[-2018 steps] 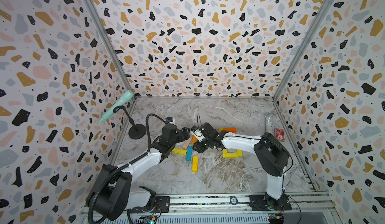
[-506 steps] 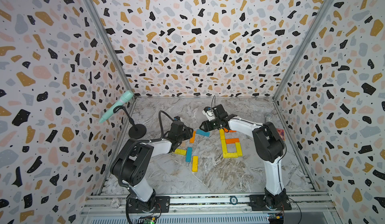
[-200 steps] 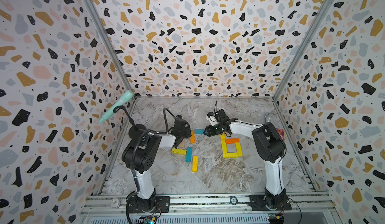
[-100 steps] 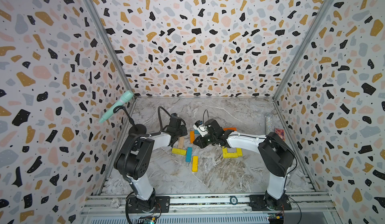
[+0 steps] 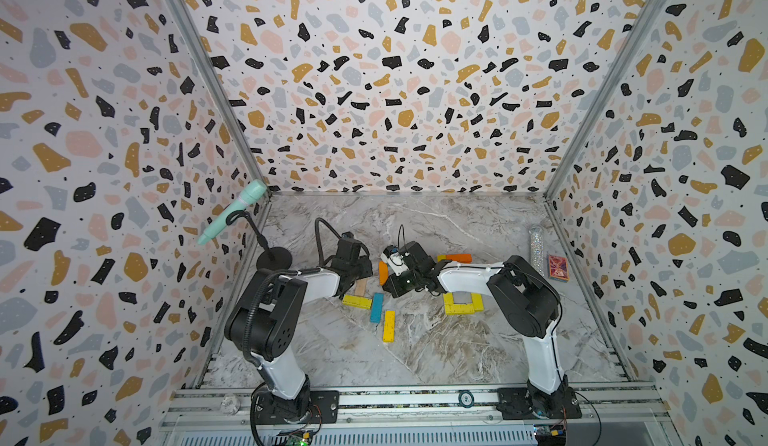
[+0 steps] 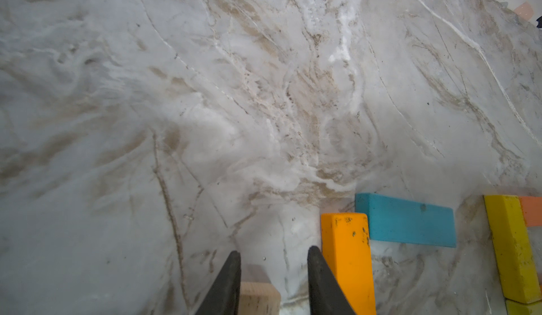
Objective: Assemble the number 6 with building blocks
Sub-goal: Assemble the building block at the center of the board.
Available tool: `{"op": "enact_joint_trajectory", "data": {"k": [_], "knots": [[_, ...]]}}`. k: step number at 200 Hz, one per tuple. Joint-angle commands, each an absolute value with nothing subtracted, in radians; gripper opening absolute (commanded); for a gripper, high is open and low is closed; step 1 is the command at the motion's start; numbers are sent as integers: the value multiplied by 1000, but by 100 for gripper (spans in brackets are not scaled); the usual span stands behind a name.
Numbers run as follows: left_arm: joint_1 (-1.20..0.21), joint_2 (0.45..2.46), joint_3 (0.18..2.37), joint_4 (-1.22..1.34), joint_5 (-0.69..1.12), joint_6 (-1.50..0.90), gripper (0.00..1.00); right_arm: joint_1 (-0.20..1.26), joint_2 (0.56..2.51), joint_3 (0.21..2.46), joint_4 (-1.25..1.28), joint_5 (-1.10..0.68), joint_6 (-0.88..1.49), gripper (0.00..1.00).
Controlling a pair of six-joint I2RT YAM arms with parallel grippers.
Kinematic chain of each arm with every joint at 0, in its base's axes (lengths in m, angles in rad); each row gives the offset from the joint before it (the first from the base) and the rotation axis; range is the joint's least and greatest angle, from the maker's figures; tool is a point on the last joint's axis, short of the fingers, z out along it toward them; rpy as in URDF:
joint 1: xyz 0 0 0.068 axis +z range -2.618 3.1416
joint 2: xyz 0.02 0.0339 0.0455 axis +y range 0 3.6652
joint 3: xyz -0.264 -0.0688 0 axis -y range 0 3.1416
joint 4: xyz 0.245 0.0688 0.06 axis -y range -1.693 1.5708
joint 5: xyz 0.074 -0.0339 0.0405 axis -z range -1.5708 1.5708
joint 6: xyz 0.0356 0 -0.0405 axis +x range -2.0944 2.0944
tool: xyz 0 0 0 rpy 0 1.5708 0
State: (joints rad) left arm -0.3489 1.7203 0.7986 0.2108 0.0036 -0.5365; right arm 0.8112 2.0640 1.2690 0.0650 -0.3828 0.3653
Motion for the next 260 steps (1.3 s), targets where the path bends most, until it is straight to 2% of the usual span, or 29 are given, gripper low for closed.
{"op": "enact_joint_trajectory", "data": {"k": [1, 125, 147, 173, 205, 260], "knots": [[-347, 1709, 784, 236, 17, -519, 34, 819, 2084, 1310, 73, -379, 381, 9], [-345, 1756, 815, 216, 28, -494, 32, 816, 2163, 1402, 36, -350, 379, 10], [-344, 1771, 829, 208, 25, -491, 32, 816, 2127, 1403, 22, -353, 374, 16], [-340, 1790, 848, 206, 23, -493, 32, 805, 1984, 1313, 57, -332, 386, 25], [-337, 1823, 882, 199, 22, -490, 32, 720, 1837, 1173, 109, -350, 423, 35], [-338, 1859, 907, 199, 61, -485, 31, 606, 1926, 1227, 32, -366, 365, 54]]}}
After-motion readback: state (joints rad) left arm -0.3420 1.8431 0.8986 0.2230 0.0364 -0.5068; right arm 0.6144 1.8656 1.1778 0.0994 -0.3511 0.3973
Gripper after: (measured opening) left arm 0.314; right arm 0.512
